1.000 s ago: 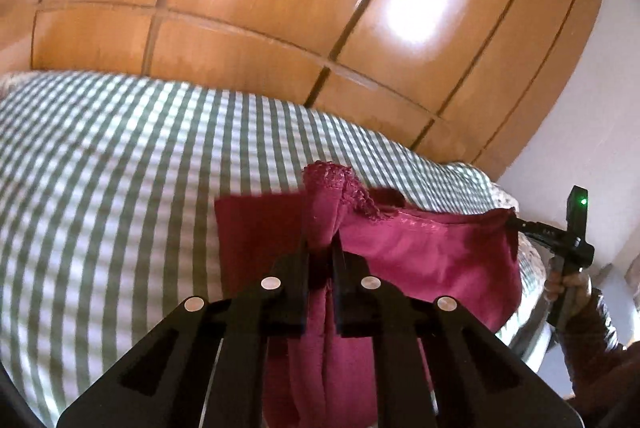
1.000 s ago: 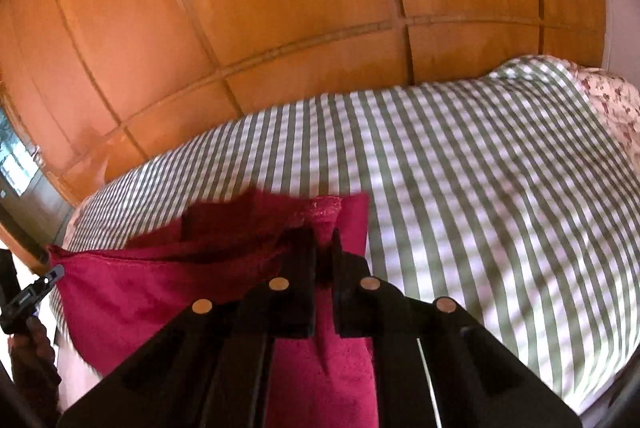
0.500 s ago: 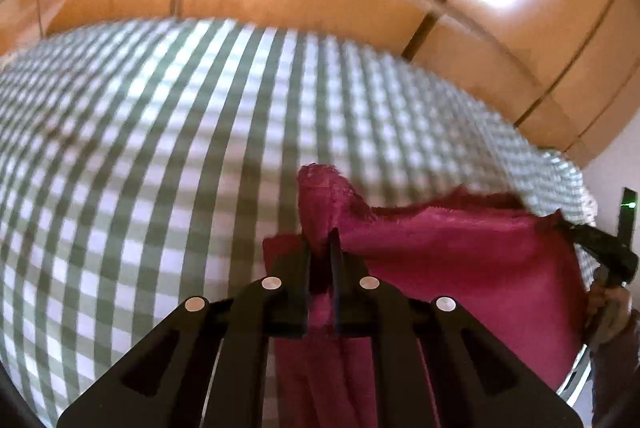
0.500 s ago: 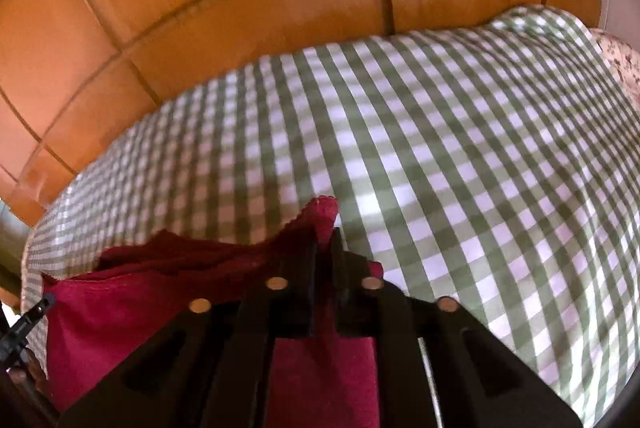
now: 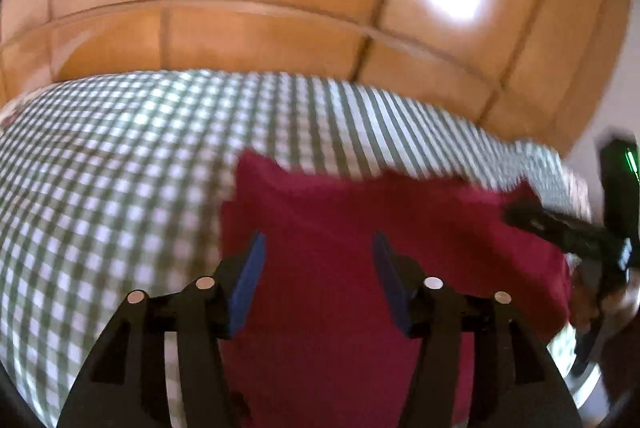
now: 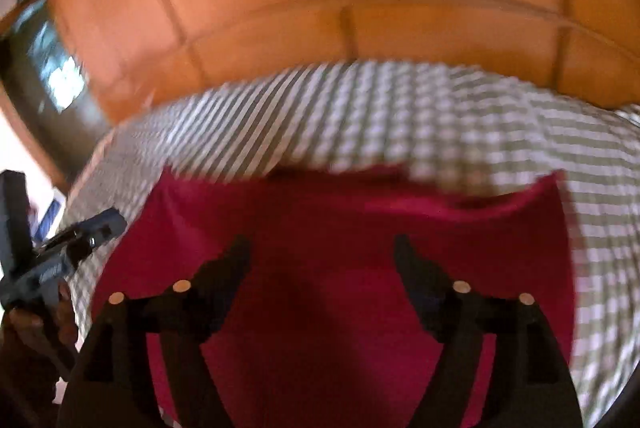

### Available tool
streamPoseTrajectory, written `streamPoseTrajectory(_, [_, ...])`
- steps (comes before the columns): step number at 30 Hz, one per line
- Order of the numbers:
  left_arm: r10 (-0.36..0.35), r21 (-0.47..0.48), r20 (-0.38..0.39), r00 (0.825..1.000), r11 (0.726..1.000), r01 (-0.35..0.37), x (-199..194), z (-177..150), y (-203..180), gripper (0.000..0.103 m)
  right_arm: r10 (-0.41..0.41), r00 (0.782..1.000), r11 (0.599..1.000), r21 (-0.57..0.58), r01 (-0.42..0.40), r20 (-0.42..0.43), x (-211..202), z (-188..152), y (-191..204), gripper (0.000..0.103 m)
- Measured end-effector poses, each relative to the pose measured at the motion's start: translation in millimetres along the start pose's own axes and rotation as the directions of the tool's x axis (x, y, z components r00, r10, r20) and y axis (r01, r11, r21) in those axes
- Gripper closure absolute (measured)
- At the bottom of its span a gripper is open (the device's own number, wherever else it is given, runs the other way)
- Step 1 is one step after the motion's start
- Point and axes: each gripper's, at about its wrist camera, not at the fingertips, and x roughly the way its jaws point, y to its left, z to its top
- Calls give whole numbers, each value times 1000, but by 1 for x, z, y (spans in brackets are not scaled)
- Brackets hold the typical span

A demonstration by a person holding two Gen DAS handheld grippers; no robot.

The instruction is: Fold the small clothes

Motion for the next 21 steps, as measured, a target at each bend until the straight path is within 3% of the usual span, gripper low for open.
streamPoseTrajectory(2, [31,-21,-71,997,999,-33,18,-12,3,47,-96,991,995,16,98,-93,39,3,0,25])
streamPoseTrajectory(4, [13,-115,-142,990,993,-30,36,-25,20,50,-112,990,991,64,118,-88,56,6,-8,21])
streamPoseTrajectory(9, [55,-99,-116,992,993,-67,18,-26,11,51,-177,982,983,41,180,-71,56,9,-1,19])
streamPoseTrajectory(15, [90,-115,-56,994,989,-96,-15,-27,4,47,-156,987,986,65,154,24,7,-17,-3,16])
streamPoseTrajectory(17, [113,-93,-50,992,989,-117,-20,-28,-4,28,-148,988,985,91,144,40,-9,-28,-9,16])
streamPoseTrajectory(19, [152,-70,-37,988,986,-154,-26,-32,-13,27,-158,986,979,138,149,56,-28,-47,-23,16])
streamPoseTrajectory(21, [145,-54,-35,989,988,-147,-31,-36,-18,27,-174,982,970,186,159,69,-45,-66,-37,16])
